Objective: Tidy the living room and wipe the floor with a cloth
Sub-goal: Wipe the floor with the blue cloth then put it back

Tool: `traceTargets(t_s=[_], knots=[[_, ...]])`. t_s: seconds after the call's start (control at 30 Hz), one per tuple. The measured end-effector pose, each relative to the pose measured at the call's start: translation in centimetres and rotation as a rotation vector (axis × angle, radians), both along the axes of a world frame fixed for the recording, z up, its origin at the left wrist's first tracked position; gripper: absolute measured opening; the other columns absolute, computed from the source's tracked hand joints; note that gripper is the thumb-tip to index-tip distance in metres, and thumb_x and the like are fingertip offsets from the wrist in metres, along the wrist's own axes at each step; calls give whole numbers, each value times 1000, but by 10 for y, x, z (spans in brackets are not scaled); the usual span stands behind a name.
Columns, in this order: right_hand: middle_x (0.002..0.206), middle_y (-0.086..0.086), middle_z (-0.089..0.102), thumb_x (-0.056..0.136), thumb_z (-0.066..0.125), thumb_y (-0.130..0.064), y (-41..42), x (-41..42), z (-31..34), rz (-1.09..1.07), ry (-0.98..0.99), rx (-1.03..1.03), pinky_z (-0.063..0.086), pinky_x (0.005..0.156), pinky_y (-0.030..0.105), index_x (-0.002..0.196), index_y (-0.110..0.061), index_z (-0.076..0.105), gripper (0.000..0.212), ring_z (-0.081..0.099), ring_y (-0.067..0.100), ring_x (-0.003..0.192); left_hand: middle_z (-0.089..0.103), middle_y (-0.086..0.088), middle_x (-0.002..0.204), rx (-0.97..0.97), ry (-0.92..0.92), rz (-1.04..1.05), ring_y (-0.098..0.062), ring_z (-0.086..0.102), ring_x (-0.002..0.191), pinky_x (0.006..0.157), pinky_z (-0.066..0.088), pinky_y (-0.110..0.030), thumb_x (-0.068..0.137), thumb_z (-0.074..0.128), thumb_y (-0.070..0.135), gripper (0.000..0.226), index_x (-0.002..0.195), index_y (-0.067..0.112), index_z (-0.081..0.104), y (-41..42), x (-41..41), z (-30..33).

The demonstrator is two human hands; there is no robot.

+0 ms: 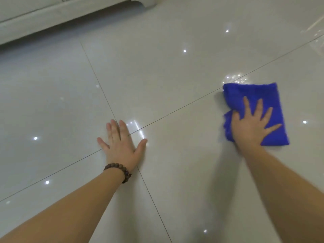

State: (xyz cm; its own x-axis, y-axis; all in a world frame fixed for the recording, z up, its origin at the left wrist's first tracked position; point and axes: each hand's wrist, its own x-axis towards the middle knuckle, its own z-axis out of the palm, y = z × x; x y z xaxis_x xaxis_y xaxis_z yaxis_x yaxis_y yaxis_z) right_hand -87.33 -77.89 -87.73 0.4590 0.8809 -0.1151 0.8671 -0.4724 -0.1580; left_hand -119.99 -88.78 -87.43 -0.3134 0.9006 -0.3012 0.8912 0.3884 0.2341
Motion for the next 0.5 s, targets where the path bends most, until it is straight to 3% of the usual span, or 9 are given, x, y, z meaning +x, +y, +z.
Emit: traceTargets(t_s=[0.07,0.17,0.27,0.33,0.4,0.47,0.5], knots=[[159,1,16,86,27,-55,-48,-73,0,245,-32,46,4,107,71,147,-40,26,63,6,34,146,-11,-9,161,28,-1,54,-20,-19,146,114,-12,-57,95,28,57,79,153,13,-2,-11,-10,-2],[158,2,18,84,29,-58,-148,-189,-3,920,1,0,2,108,71,147,-38,27,66,0,36,146,-12,-8,161,-20,51,125,-20,-17,146,115,-8,-58,100,28,40,65,154,17,-1,-22,-30,-4],[158,-2,20,84,31,-58,-136,-179,-3,1137,-11,43,4,108,69,146,-42,26,64,5,32,146,-9,-6,161,-20,79,156,-20,-15,147,114,-9,-58,99,21,45,61,154,25,3,-34,-58,-5],[157,-4,22,84,30,-57,-85,-121,-12,930,-101,98,6,109,68,145,-45,27,62,11,29,146,-6,-5,162,-9,85,150,-20,-14,147,114,-12,-57,92,14,53,68,153,26,5,-39,-72,-2],[159,-4,15,87,26,-57,-37,-64,-9,476,-86,41,4,109,68,146,-45,22,61,5,29,147,-8,-4,161,-17,78,143,-20,-16,147,114,-13,-56,88,12,57,73,153,26,3,-41,-81,0],[160,-2,9,90,26,-56,-24,-66,-3,158,-4,19,2,107,69,148,-43,18,60,0,31,146,-10,-3,161,-17,72,144,-19,-17,146,114,-12,-56,88,12,59,74,153,26,2,-40,-89,0],[160,-1,8,91,27,-56,-33,-91,-3,148,-33,20,2,107,70,148,-42,17,60,-1,32,146,-10,-3,161,-15,68,147,-19,-16,147,115,-11,-55,87,12,60,75,153,26,2,-39,-91,-1]])
